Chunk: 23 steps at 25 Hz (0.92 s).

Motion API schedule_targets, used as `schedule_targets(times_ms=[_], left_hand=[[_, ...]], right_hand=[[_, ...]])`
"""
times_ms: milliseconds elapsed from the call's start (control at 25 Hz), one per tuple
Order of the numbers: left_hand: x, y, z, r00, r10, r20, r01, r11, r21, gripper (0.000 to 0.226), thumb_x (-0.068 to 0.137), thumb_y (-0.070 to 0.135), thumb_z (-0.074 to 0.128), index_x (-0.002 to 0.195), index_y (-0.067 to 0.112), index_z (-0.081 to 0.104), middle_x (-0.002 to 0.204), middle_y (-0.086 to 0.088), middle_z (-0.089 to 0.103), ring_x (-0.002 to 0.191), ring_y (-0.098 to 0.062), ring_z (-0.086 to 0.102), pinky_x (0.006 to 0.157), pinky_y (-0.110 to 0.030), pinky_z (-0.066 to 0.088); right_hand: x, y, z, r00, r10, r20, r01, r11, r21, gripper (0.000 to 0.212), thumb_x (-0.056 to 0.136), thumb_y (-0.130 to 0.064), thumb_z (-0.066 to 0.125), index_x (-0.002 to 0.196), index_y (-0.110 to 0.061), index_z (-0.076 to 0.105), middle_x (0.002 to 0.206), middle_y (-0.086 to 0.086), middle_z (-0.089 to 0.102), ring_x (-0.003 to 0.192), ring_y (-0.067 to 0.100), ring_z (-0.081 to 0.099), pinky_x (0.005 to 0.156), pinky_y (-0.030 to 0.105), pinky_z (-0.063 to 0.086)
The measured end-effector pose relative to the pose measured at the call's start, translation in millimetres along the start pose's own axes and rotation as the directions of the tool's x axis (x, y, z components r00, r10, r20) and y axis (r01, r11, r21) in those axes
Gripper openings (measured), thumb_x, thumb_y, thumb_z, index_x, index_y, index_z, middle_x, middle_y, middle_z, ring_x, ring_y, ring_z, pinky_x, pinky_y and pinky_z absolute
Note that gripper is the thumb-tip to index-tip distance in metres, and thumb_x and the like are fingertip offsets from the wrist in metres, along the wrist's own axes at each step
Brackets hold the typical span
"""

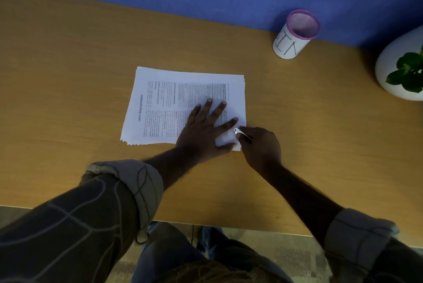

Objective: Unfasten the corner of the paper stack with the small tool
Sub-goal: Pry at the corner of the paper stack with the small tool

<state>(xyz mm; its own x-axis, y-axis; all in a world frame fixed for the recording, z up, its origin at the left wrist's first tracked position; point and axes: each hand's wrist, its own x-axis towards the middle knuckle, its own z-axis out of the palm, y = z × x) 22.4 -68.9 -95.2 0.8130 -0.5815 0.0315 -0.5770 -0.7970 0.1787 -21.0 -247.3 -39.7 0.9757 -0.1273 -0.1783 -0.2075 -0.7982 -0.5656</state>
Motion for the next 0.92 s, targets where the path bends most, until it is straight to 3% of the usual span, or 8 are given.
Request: schedule_targets(times_ms=[80, 160, 320, 480, 600, 720, 920], left_hand=[[0, 0, 0, 1.0, -0.003, -0.008, 0.003, 1.0, -0.002, 0.073, 0.088, 0.075, 0.039, 0.152, 0.04, 0.037, 0.169, -0.007, 0.019, 0.156, -0.038, 0.012, 0.123, -0.059, 0.017], [-1, 1, 1, 1.0, 0.002, -0.016, -0.002, 1.0, 0.002, 0.073, 0.088, 0.075, 0.041, 0.152, 0.039, 0.038, 0.169, -0.007, 0.019, 0.156, -0.038, 0.012, 0.123, -0.059, 0.017], [1, -1, 2, 1.0, 0.014, -0.005, -0.014, 1.0, 0.001, 0.076, 0.088, 0.076, 0.038, 0.154, 0.039, 0.033, 0.17, -0.007, 0.016, 0.156, -0.039, 0.01, 0.124, -0.06, 0.015], [2, 0, 3, 1.0, 0.007, 0.013, -0.007, 1.0, 0.019, 0.077, 0.088, 0.078, 0.037, 0.154, 0.04, 0.031, 0.17, -0.007, 0.014, 0.156, -0.039, 0.008, 0.124, -0.061, 0.015], [1, 0, 5, 1.0, 0.006, 0.007, -0.006, 1.0, 0.018, 0.076, 0.088, 0.078, 0.036, 0.154, 0.04, 0.033, 0.17, -0.007, 0.015, 0.156, -0.039, 0.008, 0.124, -0.06, 0.013], [2, -1, 4, 1.0, 0.001, 0.002, -0.001, 1.0, 0.008, 0.074, 0.088, 0.076, 0.036, 0.153, 0.04, 0.035, 0.17, -0.007, 0.016, 0.156, -0.039, 0.009, 0.124, -0.06, 0.015], [1, 0, 3, 1.0, -0.002, 0.002, 0.002, 1.0, 0.0, 0.075, 0.088, 0.077, 0.036, 0.153, 0.04, 0.035, 0.17, -0.007, 0.015, 0.156, -0.038, 0.009, 0.124, -0.06, 0.015]], right_hand=[[4, 7, -4, 0.999, 0.022, 0.042, -0.027, 0.992, 0.12, 0.018, 0.095, -0.028, 0.059, 0.106, -0.024, 0.071, 0.087, -0.01, 0.072, 0.071, 0.0, 0.063, 0.065, 0.024, 0.054], [2, 17, -9, 0.998, -0.025, 0.058, 0.018, 0.993, 0.117, 0.019, 0.094, -0.025, 0.06, 0.11, -0.022, 0.071, 0.095, -0.006, 0.073, 0.075, 0.001, 0.062, 0.065, 0.019, 0.048], [-7, 20, -12, 0.965, -0.261, 0.03, 0.263, 0.957, -0.119, 0.024, 0.09, -0.022, 0.065, 0.114, -0.02, 0.071, 0.089, 0.0, 0.07, 0.069, 0.008, 0.055, 0.057, 0.016, 0.039], [-8, 12, -15, 0.905, -0.423, 0.052, 0.414, 0.842, -0.345, 0.024, 0.09, -0.02, 0.065, 0.113, -0.014, 0.07, 0.082, 0.006, 0.07, 0.066, 0.02, 0.062, 0.061, 0.029, 0.048], [-9, 9, -13, 0.881, -0.469, 0.066, 0.451, 0.787, -0.42, 0.025, 0.087, -0.018, 0.068, 0.111, -0.012, 0.07, 0.081, 0.008, 0.069, 0.067, 0.023, 0.064, 0.062, 0.028, 0.04], [-8, 5, -12, 0.863, -0.497, 0.094, 0.483, 0.755, -0.443, 0.026, 0.084, -0.016, 0.072, 0.109, -0.01, 0.071, 0.081, 0.008, 0.07, 0.066, 0.023, 0.065, 0.063, 0.03, 0.044], [-6, 8, -12, 0.882, -0.467, 0.066, 0.457, 0.809, -0.369, 0.025, 0.087, -0.016, 0.069, 0.111, -0.011, 0.07, 0.079, 0.007, 0.069, 0.063, 0.02, 0.064, 0.061, 0.026, 0.04]])
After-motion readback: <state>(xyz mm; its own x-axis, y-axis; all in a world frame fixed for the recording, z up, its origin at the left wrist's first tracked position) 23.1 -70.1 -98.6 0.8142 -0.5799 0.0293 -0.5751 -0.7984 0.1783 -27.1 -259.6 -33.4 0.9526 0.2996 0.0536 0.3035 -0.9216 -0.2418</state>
